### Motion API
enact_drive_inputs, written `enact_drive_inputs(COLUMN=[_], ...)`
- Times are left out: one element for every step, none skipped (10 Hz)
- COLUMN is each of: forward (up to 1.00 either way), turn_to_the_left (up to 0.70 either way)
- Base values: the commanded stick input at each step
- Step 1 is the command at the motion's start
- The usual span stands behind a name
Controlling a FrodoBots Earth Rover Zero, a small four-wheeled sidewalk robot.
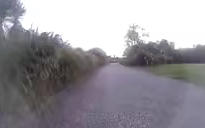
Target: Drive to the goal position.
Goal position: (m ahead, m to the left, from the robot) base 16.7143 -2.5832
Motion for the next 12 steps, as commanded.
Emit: enact_drive_inputs(forward=[0.85,0.85,0.85,0.85,0.85,0.85,0.85,0.85,0.85,0.85,0.85,0.85], turn_to_the_left=[-0.34,-0.34,-0.34,-0.34,-0.34,0.00,0.00,0.00,0.00,0.00,0.00,0.00])
